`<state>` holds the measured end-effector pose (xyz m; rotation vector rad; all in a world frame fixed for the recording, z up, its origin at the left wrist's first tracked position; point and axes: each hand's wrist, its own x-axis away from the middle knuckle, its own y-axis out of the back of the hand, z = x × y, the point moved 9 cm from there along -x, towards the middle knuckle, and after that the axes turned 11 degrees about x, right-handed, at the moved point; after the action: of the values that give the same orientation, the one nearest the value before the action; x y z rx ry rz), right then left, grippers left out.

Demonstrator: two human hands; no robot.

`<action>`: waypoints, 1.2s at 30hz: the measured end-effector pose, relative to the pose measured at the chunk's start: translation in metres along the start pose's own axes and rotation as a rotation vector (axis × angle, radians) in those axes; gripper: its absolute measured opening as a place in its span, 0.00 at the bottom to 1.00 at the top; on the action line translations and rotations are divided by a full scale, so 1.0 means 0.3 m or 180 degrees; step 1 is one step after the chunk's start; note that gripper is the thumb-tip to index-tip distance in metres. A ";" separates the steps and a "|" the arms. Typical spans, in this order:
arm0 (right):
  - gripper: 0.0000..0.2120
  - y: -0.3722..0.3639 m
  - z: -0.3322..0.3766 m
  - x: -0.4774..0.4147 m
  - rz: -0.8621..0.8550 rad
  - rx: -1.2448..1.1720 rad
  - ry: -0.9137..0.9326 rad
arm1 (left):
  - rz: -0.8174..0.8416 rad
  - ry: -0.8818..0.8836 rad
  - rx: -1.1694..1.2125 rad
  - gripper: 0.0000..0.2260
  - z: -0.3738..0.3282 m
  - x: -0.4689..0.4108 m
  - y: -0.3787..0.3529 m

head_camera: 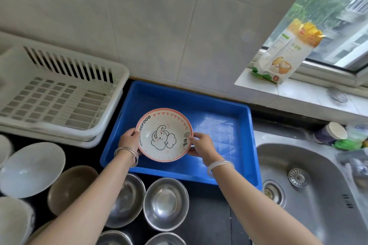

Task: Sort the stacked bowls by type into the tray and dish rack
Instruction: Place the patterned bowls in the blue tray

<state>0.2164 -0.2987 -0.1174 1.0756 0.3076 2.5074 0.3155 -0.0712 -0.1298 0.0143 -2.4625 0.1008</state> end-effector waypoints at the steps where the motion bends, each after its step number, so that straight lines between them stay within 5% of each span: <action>1: 0.12 -0.012 -0.014 0.014 0.0116 -0.0215 -0.0037 | 0.0054 0.0159 0.0119 0.08 0.015 0.004 -0.003; 9: 0.14 -0.119 -0.025 0.054 0.0466 -0.1357 -0.0077 | -0.0109 0.0623 0.0966 0.13 0.077 0.016 -0.016; 23: 0.17 -0.205 0.100 -0.041 0.0353 -0.1681 -0.0193 | -0.0172 0.0407 0.1822 0.14 0.039 -0.057 -0.025; 36: 0.18 -0.215 0.108 -0.054 0.0301 -0.1855 -0.0357 | -0.0226 0.0255 0.1841 0.14 0.021 -0.079 -0.027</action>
<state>0.2675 -0.2463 -0.1282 0.9875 -0.4892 2.3663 0.3304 -0.0802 -0.1488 0.3395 -2.2680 0.7601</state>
